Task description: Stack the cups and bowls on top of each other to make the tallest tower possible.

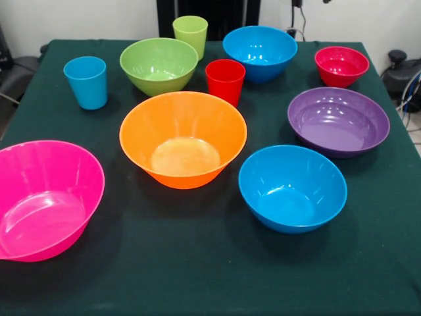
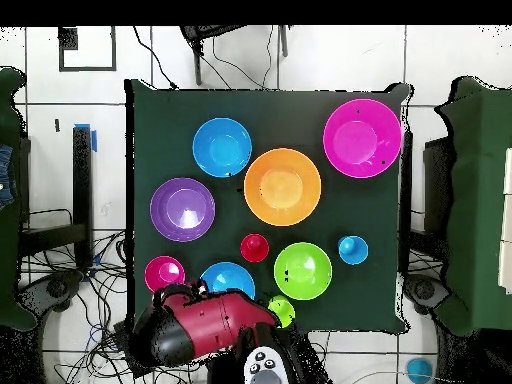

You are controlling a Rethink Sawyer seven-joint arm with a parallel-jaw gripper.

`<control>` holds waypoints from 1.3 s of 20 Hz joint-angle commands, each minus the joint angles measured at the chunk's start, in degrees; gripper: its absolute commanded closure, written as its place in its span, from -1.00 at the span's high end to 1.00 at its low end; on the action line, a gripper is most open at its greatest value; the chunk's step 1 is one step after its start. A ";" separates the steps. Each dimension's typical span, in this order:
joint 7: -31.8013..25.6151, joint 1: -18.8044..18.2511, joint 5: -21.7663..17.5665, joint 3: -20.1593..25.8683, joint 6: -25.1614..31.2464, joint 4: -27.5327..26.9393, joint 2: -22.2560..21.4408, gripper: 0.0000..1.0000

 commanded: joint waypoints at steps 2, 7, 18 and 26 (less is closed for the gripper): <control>7.23 2.51 -6.69 -5.24 -9.91 3.58 6.98 1.00; 6.56 3.28 -8.60 -7.51 -13.29 3.04 9.21 1.00; 5.25 3.19 -13.43 -10.93 -22.66 1.51 15.91 1.00; 5.73 2.68 -15.30 -11.02 -25.20 0.38 17.79 1.00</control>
